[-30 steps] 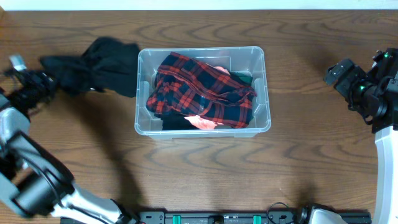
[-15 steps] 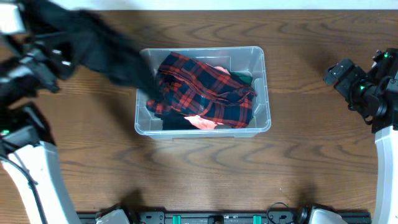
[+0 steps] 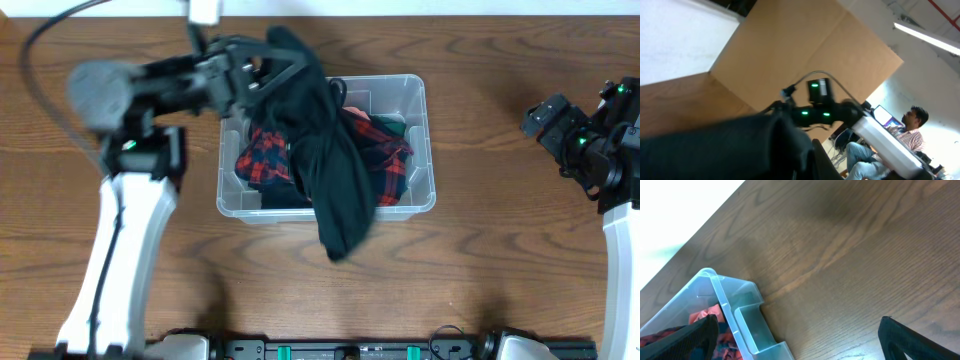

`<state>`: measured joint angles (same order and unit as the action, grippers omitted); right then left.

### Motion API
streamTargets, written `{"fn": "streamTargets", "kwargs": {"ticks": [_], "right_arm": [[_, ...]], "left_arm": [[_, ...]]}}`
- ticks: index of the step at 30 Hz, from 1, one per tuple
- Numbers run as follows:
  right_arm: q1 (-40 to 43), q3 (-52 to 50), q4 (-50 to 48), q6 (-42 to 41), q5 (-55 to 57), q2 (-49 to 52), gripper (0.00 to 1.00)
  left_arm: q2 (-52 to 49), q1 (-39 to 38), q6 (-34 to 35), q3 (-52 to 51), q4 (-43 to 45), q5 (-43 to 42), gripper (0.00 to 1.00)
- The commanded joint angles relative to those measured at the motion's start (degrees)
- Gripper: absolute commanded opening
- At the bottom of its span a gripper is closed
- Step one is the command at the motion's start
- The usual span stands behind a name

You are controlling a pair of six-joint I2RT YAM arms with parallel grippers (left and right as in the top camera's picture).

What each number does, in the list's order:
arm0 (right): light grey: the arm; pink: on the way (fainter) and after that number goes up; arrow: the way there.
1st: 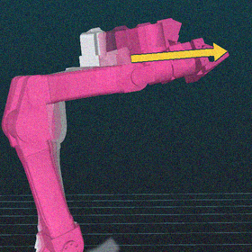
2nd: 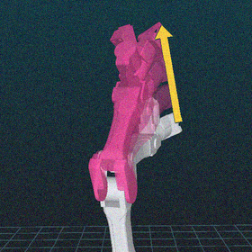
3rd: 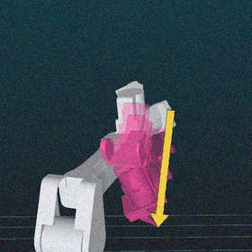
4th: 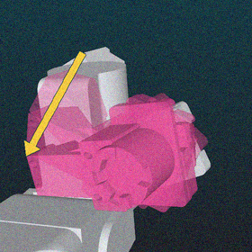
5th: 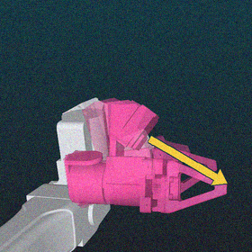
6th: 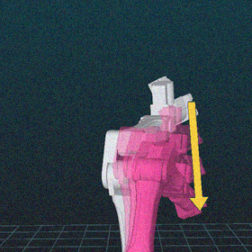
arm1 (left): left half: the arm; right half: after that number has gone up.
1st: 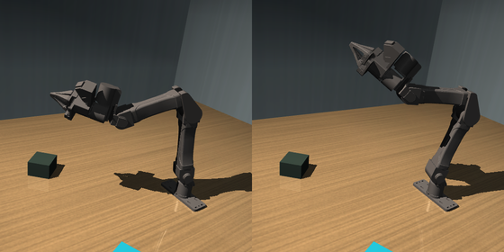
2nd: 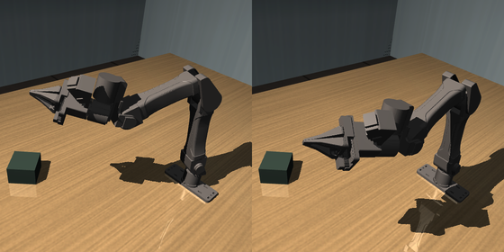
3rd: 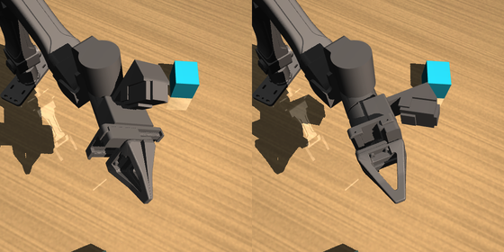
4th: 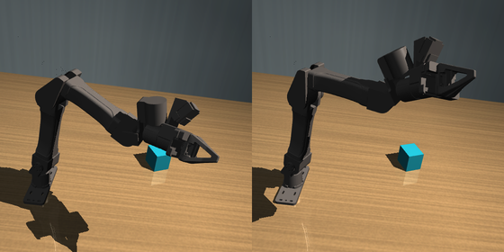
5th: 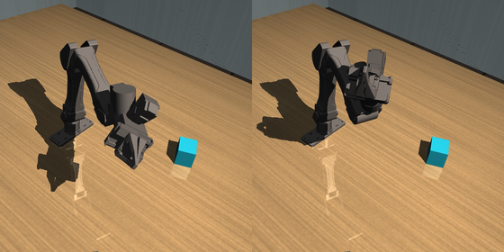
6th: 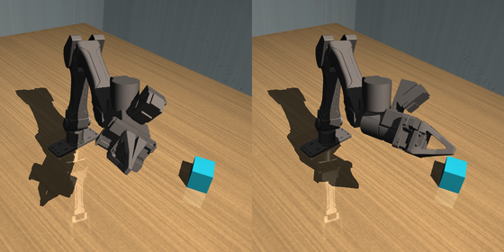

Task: Pack container
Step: 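Lift the black garment with the left gripper and swing it over the bin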

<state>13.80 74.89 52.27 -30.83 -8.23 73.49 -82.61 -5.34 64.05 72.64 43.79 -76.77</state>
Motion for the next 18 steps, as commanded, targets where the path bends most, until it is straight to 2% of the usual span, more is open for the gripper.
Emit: {"fn": "streamTargets", "kwargs": {"ticks": [1,6,10,18], "right_arm": [[0.48,0.04,0.02,-0.42,0.33,0.13,0.99],[0.48,0.04,0.02,-0.39,0.33,0.13,0.99],[0.48,0.04,0.02,-0.42,0.31,0.13,0.99],[0.48,0.04,0.02,-0.42,0.33,0.13,0.99]], "left_arm": [[-5.14,-2.54,-6.08,0.83,0.66,8.61,0.06],[-9.44,-6.36,-6.19,0.85,1.66,14.03,0.06],[-9.46,-8.61,-6.25,1.46,4.02,17.29,0.06],[-9.51,-11.06,-10.05,1.92,2.01,21.59,0.06]]}}
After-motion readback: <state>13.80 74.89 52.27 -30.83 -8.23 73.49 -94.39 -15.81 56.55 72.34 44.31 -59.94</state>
